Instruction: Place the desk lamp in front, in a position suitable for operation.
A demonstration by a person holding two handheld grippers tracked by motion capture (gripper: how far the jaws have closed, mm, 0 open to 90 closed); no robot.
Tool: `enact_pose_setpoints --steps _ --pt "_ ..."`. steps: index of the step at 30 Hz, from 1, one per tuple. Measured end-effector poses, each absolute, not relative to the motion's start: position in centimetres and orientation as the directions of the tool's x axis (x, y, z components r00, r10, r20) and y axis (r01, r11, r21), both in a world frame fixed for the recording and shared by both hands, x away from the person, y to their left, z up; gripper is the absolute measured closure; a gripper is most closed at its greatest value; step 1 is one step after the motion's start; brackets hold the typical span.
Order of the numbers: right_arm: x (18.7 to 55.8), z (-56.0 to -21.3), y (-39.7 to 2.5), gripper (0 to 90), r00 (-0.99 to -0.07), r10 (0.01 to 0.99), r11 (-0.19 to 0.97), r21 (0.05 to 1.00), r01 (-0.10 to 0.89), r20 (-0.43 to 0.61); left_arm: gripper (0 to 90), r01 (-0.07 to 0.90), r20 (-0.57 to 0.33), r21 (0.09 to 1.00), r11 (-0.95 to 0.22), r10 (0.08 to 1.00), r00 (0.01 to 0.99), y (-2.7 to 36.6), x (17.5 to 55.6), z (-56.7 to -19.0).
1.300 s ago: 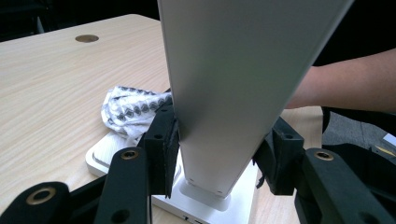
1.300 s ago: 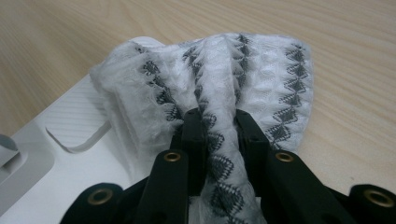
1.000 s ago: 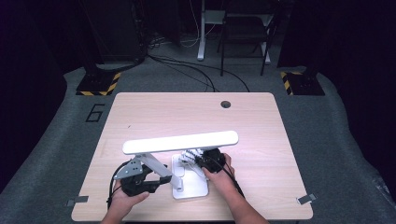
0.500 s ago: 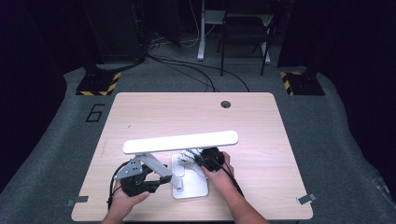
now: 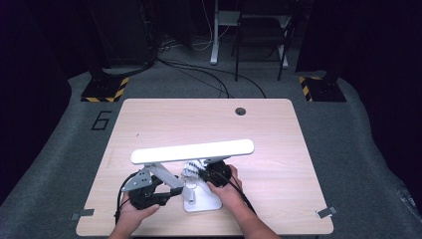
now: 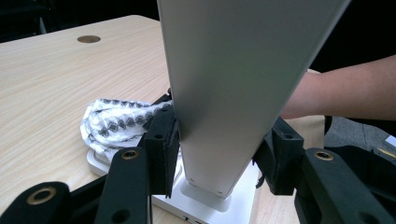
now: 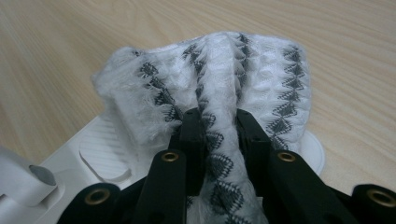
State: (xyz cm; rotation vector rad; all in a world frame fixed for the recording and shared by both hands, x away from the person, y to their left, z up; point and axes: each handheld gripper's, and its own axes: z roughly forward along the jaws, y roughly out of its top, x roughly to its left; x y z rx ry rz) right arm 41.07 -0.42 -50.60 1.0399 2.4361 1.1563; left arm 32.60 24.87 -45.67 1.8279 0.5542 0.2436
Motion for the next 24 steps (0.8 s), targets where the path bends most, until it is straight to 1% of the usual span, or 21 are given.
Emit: enact_pose_setpoints --steps 1,4,5,15,21,24 --pt "41.0 -50.6 -0.4 75.2 -0.715 0.695 0.430 0.749 0.503 0.081 53.9 0.250 -0.108 0.939 -0.236 0.487 0.867 24.9 32.6 -45.7" --pt "40.6 -50.6 -0.4 75.3 -0.735 0.677 0.459 0.751 0.475 0.051 53.9 0.255 -0.117 0.940 -0.226 0.487 0.865 24.8 32.6 -45.7" --pt "40.4 -50.6 -0.4 75.3 -0.732 0.679 0.454 0.748 0.484 0.062 53.9 0.254 -0.115 0.939 -0.230 0.488 0.865 24.8 32.6 -45.7" --pt "37.8 -50.8 -1.3 75.4 -0.777 0.626 0.480 0.754 0.449 0.064 53.9 0.255 -0.116 0.940 -0.228 0.490 0.864 24.8 32.6 -45.7" --pt "36.0 -51.0 -1.9 75.4 -0.782 0.617 0.467 0.761 0.450 0.084 53.9 0.256 -0.117 0.940 -0.227 0.491 0.863 24.8 32.6 -45.7" --pt "35.2 -51.1 -2.1 75.6 -0.786 0.613 0.468 0.767 0.439 0.076 53.9 0.257 -0.118 0.940 -0.226 0.491 0.863 24.8 32.5 -45.7"
